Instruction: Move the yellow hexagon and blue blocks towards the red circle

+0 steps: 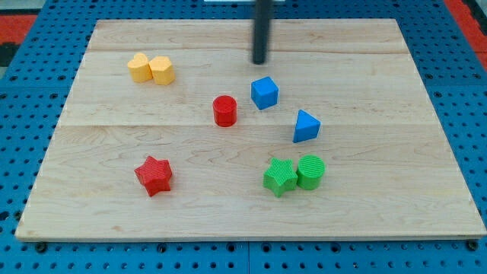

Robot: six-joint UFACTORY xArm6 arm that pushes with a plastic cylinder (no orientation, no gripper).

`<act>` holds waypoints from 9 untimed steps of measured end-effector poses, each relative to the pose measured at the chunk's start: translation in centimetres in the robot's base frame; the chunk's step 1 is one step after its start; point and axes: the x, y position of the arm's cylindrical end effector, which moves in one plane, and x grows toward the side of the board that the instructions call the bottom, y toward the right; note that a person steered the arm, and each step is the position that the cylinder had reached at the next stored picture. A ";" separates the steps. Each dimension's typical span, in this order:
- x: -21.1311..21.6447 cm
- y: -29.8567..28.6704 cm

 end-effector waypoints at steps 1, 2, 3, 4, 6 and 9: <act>-0.4 -10.1; -0.6 -17.2; 2.1 -8.3; 3.2 -8.3; 4.6 -13.3; 6.5 -9.4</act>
